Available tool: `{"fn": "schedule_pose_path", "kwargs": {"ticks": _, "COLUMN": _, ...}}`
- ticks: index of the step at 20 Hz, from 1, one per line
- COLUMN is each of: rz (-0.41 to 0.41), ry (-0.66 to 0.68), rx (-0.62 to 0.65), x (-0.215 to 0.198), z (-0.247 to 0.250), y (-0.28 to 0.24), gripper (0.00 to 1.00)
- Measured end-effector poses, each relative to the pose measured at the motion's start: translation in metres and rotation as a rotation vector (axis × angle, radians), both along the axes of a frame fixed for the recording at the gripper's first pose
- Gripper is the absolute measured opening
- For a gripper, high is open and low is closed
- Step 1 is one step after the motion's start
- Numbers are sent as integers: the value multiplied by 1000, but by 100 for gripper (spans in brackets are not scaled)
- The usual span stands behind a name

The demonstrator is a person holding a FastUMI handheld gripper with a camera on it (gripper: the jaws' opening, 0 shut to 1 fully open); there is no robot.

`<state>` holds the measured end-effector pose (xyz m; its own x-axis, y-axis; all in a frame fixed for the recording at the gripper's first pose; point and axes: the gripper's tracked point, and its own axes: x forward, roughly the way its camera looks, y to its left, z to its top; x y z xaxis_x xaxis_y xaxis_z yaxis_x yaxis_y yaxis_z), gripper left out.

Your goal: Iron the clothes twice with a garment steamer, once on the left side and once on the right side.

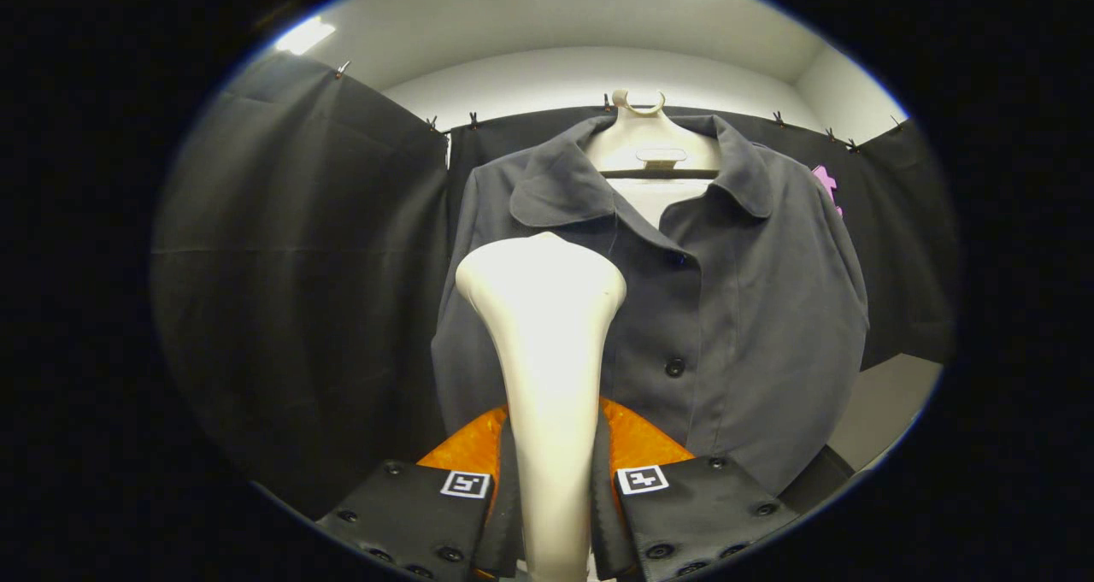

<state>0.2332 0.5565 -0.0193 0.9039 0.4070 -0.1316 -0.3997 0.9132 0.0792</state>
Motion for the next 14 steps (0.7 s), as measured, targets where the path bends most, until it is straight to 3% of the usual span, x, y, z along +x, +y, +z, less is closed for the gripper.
{"fn": "schedule_pose_path", "kwargs": {"ticks": 14, "rz": 15, "ry": 113, "rx": -32, "x": -33, "z": -77, "y": -11, "gripper": 40}}
